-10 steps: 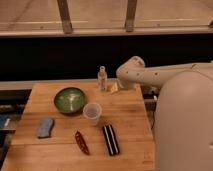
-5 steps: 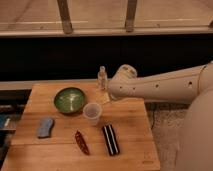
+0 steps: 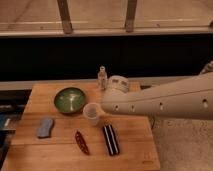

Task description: Place the pepper in the ceramic cup

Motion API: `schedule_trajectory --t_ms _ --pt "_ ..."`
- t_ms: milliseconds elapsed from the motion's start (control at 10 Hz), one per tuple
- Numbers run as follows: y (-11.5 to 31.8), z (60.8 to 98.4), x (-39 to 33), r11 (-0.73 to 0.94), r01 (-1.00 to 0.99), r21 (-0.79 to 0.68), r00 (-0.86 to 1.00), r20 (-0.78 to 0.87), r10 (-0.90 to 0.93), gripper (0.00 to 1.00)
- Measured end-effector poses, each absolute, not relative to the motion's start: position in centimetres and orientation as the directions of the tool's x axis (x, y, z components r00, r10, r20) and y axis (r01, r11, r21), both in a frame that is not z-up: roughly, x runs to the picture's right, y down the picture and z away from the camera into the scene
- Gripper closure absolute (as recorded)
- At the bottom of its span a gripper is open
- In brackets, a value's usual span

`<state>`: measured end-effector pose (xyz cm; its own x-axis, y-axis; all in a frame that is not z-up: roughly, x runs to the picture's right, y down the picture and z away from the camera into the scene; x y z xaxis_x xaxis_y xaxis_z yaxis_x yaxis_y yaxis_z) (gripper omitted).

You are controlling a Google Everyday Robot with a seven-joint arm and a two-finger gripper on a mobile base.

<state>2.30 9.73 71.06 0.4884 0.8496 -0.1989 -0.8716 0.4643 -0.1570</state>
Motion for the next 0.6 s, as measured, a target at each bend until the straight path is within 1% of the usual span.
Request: schedule_trajectory --t_ms 200,400,600 --pt "12.1 69.9 1.7 0.465 -0.865 -0.189 0.497 -0.191 0.846 0.20" --pt "15.1 69.4 -0.2 0.451 -0.848 -0.279 0.510 -0.193 0.838 0.20" --pt "15.7 69.4 -0.6 0.447 -0.843 -0.300 0.513 -0.193 0.837 0.20"
